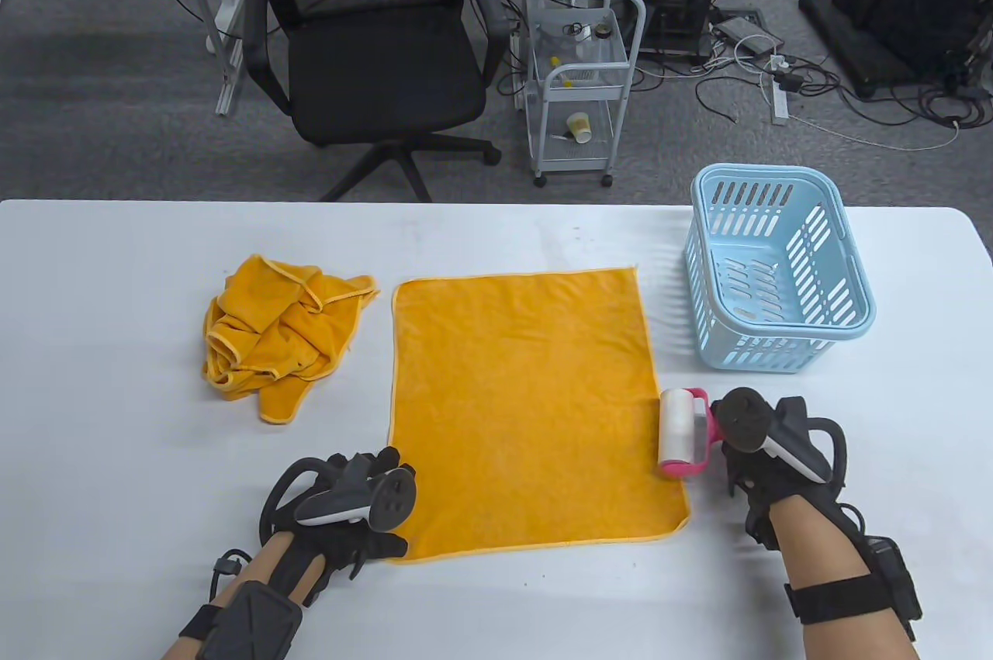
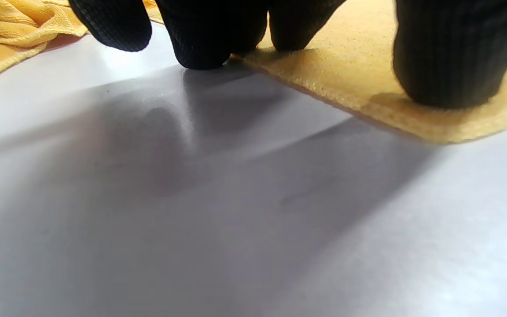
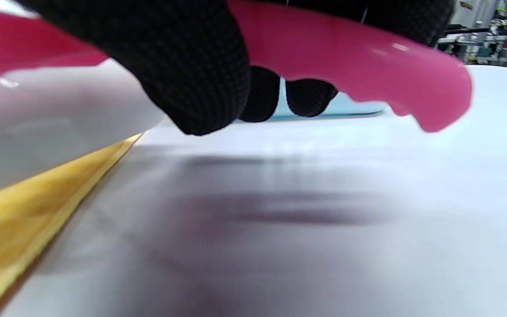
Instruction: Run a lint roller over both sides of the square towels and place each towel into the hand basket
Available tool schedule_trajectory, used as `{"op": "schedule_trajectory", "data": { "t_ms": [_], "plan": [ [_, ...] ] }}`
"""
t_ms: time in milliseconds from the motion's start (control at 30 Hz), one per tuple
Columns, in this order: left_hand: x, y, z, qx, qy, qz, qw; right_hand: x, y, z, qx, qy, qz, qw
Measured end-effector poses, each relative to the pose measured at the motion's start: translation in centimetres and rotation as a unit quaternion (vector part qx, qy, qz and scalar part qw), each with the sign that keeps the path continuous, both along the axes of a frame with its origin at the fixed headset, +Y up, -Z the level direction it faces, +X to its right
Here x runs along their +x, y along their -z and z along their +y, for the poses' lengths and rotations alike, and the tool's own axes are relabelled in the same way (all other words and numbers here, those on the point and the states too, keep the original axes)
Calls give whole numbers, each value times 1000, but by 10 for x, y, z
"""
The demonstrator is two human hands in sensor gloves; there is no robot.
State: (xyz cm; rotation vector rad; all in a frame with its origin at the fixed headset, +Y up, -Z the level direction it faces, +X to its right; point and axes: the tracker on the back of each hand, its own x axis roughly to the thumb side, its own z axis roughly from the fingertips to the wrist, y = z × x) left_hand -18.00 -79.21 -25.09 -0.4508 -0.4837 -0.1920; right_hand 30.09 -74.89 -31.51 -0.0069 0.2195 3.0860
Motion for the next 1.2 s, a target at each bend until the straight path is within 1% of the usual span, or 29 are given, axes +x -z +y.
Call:
{"op": "schedule_trajectory", "data": {
  "t_ms": [67, 133, 200, 300, 433, 600, 667, 733, 767, 833, 900, 967, 1000, 1033, 1067, 1100, 1167, 1200],
  "plan": [
    [0, 0, 0, 0, 0, 0, 1000, 17, -1, 8, 36, 4, -34, 999],
    [0, 0, 0, 0, 1, 0, 1000, 31, -2, 9, 44, 2, -61, 997],
    [0, 0, 0, 0, -1, 1, 1000, 43, -2, 4, 47, 0, -89, 995],
    [-1, 0, 0, -1, -1, 1, 1000, 56, -2, -7, 27, -11, -111, 993],
    [-1, 0, 0, 0, -1, 1, 1000, 59, 0, -22, 0, -38, -118, 992],
    [0, 0, 0, -2, -2, 1, 1000, 60, 3, -32, -39, -34, -124, 991],
    [-1, 0, 1, -2, 0, 0, 1000, 61, 3, -27, -61, -32, -116, 991],
    [0, 1, 1, -2, 1, -1, 1000, 61, 1, -18, -64, -35, -110, 991],
    [0, 1, 2, -2, 1, -1, 1000, 61, -1, -11, -62, -41, -112, 991],
    [-1, 1, 5, -4, -1, -3, 1000, 58, -6, 3, -31, -36, -108, 993],
    [0, -1, 10, 5, -4, -9, 1000, 49, -12, 20, 8, -33, -83, 996],
    [2, -3, 17, 17, -14, -19, 1000, 29, -21, 37, 46, -19, -30, 998],
    [3, -4, 19, 21, -18, -24, 999, 25, -23, 39, 52, -16, -16, 998],
    [4, -6, 23, 24, -24, -32, 999, 10, -29, 47, 62, -4, 30, 998],
    [6, -8, 24, 25, -27, -42, 998, 0, -32, 49, 66, 4, 56, 996],
    [7, -10, 25, 22, -27, -52, 998, -11, -35, 51, 61, 17, 91, 994],
    [11, -13, 25, 22, -21, -75, 997, -32, -40, 49, 21, 31, 158, 987],
    [13, -14, 25, 23, -16, -81, 996, -37, -40, 47, 8, 32, 172, 984]
  ]
}}
